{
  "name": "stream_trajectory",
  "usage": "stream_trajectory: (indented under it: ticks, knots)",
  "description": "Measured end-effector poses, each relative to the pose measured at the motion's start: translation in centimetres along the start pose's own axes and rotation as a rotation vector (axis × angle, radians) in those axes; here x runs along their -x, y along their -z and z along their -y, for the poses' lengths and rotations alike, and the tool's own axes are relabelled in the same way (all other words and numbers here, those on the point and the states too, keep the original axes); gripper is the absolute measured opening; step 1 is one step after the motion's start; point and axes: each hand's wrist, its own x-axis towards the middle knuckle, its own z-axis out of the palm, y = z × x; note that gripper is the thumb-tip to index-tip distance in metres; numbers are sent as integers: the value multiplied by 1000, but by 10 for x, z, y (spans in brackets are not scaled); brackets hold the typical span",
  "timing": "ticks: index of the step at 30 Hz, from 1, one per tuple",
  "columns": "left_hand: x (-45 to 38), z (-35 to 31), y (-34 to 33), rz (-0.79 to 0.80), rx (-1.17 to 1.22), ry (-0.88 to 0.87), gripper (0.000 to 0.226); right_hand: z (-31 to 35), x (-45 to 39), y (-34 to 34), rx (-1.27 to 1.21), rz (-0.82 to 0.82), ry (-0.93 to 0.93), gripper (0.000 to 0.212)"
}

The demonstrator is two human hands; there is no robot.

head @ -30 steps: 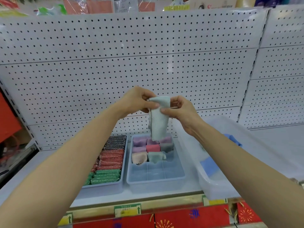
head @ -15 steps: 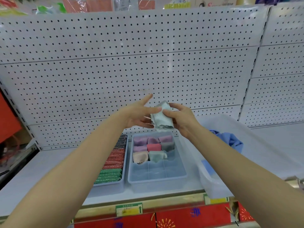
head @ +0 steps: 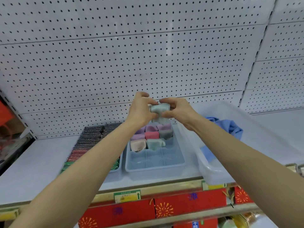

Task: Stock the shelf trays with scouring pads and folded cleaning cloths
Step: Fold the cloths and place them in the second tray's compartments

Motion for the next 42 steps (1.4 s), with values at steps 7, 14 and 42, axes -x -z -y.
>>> stream_trajectory:
  ticks: [7, 14, 42]
  knots:
    - [-7, 33, -28, 260, -36, 12, 19, -32, -13, 1, 677, 80, 133, 41]
    - [-17, 60, -54, 308, 118, -25, 25, -47, -30, -5, 841, 209, 2, 23]
    - [-11, 128, -143, 459, -9, -82, 28, -138, -48, -31, 1489, 231, -53, 24]
